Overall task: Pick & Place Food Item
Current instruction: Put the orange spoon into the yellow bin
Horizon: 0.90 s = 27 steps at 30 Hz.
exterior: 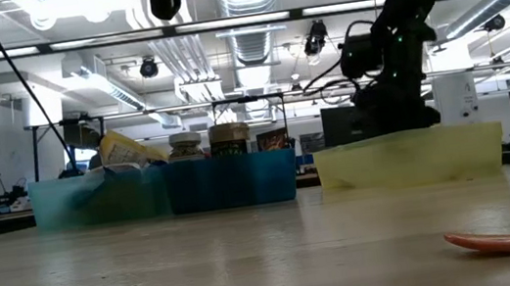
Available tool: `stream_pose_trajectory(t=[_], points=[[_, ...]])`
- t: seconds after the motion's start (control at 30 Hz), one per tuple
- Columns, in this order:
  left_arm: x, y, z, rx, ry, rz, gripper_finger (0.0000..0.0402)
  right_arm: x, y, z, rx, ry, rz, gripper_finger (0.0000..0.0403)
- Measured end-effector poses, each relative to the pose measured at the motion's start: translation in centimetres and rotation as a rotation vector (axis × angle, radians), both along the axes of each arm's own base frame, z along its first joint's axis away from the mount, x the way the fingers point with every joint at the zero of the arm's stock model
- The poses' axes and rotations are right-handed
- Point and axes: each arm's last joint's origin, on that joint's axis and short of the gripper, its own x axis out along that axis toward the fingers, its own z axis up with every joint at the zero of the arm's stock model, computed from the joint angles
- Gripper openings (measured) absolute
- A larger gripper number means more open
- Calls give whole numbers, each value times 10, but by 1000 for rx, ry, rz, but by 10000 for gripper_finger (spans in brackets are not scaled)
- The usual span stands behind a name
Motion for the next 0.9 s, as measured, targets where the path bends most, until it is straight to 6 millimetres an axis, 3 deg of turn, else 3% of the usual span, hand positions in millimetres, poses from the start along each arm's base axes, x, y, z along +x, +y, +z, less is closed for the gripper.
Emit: stream_pose_trajectory(t=[0.17, 0.3, 0.53, 0.7, 0.9], points=[[0, -1, 0, -4, 0, -23, 285, -7, 14, 24, -27, -41, 69, 272], [0, -1, -1, -4, 10, -28, 285, -9, 41, 48, -4, -136, 220, 274], [-3, -1, -10, 1, 109, -26, 285, -10, 117, 85, -34, -272, 520, 271], [-3, 0, -12, -16, 127, -16, 285, -18, 177, 98, -34, -347, 782, 238], [-3, 1, -12, 15, 133, -24, 285, -27, 236, 104, -22, -411, 827, 192]])
